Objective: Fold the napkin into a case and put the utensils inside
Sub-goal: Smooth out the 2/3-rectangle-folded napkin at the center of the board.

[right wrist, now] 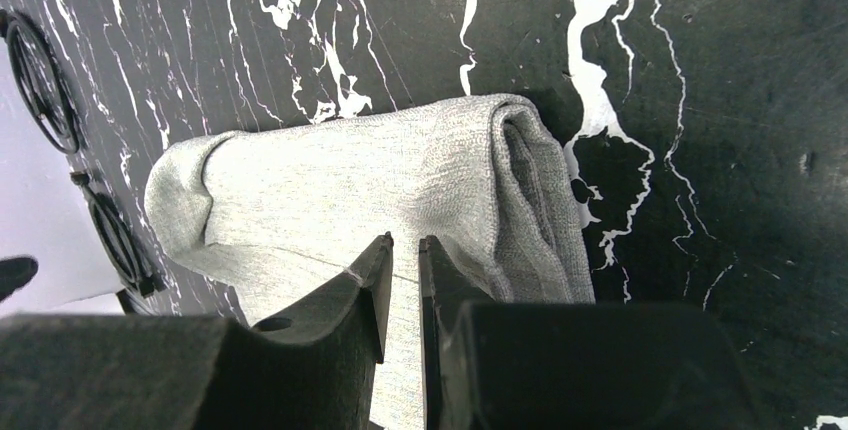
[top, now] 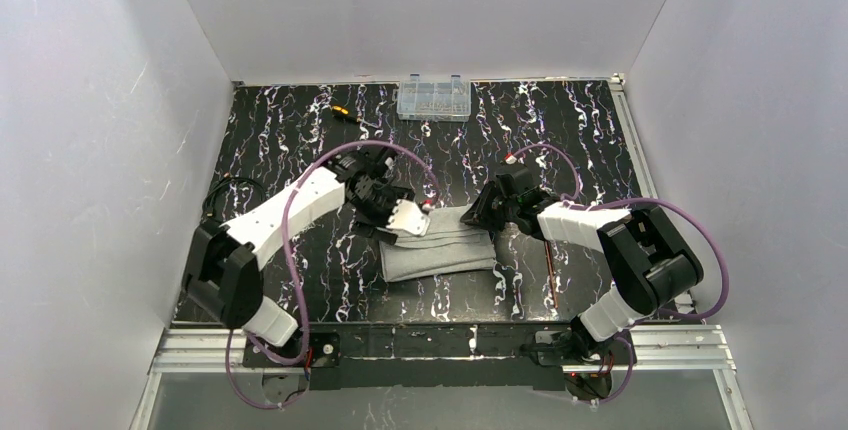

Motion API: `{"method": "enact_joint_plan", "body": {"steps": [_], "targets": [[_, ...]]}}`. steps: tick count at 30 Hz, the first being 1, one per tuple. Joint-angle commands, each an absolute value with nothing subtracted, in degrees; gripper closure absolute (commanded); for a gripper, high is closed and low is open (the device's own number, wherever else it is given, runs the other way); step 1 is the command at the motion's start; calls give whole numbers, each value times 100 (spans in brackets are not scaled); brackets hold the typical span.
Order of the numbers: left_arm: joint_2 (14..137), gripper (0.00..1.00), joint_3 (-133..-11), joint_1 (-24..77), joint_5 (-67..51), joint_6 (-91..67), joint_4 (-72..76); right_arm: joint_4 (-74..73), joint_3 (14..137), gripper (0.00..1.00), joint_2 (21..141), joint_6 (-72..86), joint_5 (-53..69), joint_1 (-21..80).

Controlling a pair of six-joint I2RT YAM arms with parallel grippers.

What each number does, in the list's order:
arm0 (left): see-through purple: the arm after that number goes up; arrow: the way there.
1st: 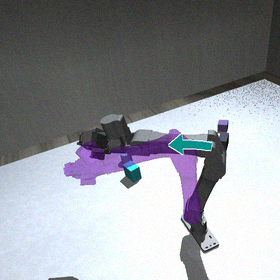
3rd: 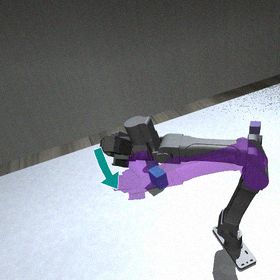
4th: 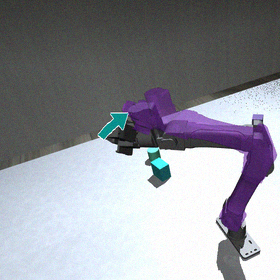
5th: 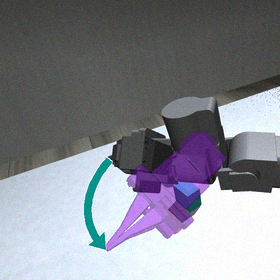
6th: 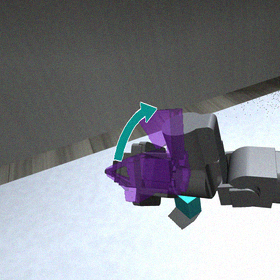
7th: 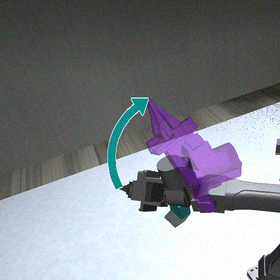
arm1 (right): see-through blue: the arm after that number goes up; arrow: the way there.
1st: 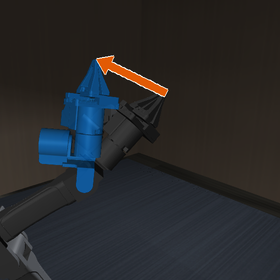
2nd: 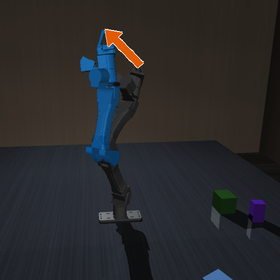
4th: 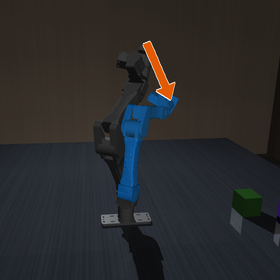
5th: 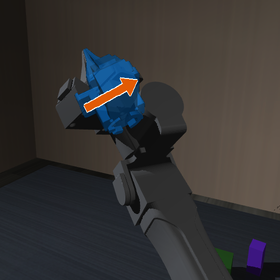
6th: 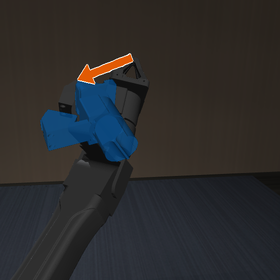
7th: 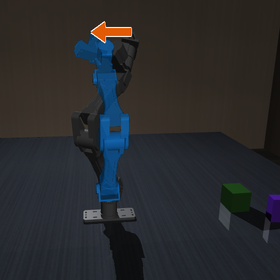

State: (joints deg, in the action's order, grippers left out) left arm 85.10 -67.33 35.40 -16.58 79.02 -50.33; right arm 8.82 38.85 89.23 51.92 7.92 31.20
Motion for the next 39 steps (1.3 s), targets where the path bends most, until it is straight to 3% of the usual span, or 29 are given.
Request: {"method": "enact_joint_plan", "body": {"steps": [1,6,23,39], "targets": [[9354,41,-7442,3427,-1696,6260,-5292,1028,3882,75,8809,5282,826,3132],[10018,49,-7678,3178,-1188,5352,-4611,1061,3744,76,8744,5325,827,3155],[9529,49,-6449,3314,-1764,4441,-3924,1004,3666,76,8788,5377,713,3162],[9172,47,-6042,3445,-1110,3895,-3250,881,3558,76,8688,5390,604,3179]]}}
